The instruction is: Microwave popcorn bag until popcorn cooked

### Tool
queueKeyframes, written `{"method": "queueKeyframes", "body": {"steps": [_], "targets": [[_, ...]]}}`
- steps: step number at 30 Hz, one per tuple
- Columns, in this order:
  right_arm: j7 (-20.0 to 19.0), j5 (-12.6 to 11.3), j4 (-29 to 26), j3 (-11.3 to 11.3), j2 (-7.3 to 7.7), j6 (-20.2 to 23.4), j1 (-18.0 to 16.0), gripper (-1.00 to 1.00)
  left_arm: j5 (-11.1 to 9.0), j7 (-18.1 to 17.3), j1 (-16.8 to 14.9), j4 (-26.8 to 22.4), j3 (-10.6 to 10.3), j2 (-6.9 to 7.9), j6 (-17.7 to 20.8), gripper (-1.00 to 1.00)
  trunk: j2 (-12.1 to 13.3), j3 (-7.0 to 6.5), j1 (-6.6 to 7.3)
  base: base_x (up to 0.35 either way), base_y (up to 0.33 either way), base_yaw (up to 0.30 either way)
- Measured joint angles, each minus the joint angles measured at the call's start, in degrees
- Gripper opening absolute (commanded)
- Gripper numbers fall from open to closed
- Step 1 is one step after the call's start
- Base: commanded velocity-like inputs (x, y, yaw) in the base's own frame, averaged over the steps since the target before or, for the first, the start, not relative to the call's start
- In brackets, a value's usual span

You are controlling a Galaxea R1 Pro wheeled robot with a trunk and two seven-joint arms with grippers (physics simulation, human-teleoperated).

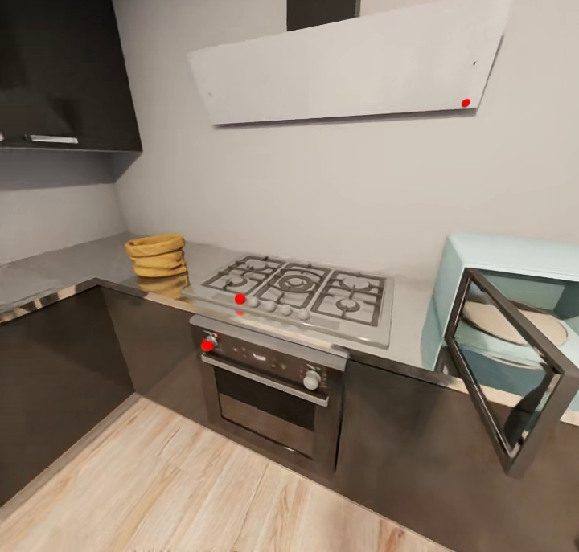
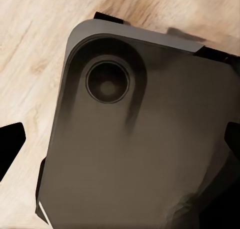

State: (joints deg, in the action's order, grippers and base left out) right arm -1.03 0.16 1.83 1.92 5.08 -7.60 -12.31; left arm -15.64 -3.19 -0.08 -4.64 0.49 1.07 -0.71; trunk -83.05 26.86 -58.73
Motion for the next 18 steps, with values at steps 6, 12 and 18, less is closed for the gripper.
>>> {"method": "queueKeyframes", "body": {"steps": [6,12,18], "targets": [[0.04,-0.03,0.0,0.01,0.0,-0.08,0.0,1.0,-0.06,0.0,0.0,-0.02,0.0,-0.02,0.0,1.0,0.0,0.0,0.0,0.0,0.025,0.272],[1.53,-0.09,0.0,0.01,0.0,0.1,0.0,1.0,-0.09,0.03,0.0,0.01,0.01,0.0,0.04,1.0,0.0,0.0,0.0,0.0,0.254,0.138],[3.78,-0.11,-0.07,0.02,0.11,0.17,0.0,1.0,-0.32,0.03,0.0,0.07,-0.01,0.18,0.14,1.0,0.0,0.0,0.0,0.009,0.325,0.004]]}}
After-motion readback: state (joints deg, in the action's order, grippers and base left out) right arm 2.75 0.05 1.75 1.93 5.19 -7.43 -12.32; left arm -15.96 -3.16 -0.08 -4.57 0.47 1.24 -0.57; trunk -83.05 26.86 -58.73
